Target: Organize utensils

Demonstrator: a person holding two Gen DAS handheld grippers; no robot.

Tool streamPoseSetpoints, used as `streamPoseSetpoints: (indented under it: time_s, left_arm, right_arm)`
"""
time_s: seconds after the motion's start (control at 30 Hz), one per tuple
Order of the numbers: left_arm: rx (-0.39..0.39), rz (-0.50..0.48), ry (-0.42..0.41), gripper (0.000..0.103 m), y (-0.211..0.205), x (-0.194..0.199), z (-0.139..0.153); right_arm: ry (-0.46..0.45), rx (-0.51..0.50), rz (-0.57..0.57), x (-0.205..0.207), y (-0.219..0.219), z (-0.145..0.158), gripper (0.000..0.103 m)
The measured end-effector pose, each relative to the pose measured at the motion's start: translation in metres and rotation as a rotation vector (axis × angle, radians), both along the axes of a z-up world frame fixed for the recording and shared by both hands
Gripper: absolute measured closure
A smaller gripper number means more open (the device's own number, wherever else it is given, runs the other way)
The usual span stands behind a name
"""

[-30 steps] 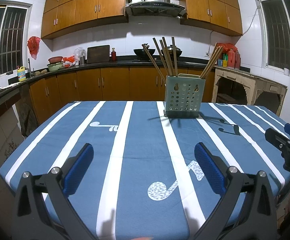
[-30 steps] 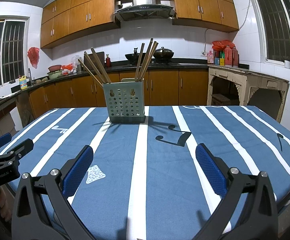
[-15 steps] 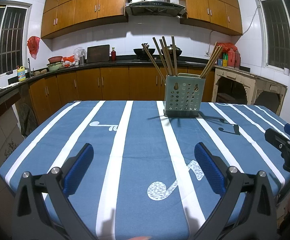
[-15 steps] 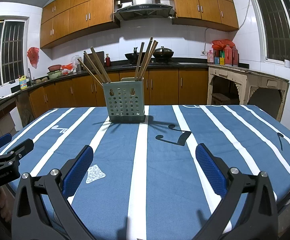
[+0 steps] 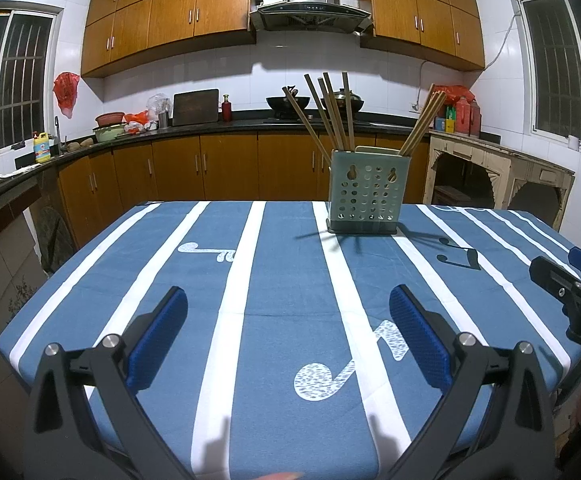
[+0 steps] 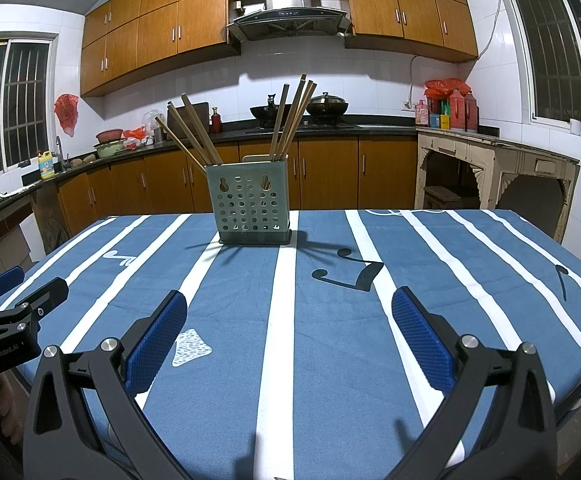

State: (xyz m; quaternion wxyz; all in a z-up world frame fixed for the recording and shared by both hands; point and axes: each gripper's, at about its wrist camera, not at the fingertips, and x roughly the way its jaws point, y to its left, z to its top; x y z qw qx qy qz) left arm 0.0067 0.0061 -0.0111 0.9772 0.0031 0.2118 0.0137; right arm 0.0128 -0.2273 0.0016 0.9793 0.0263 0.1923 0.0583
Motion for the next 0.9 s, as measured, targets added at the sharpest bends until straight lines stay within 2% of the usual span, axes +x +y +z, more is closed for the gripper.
streamPoseSetpoints:
  time_s: [0.9]
  left_arm:
    - [-0.005, -0.006, 0.007, 0.004, -0.0026, 0.0011, -0.0037]
  right_arm:
    - [0.002, 0.000, 0.000, 0.0006, 0.0000, 0.0006, 0.002]
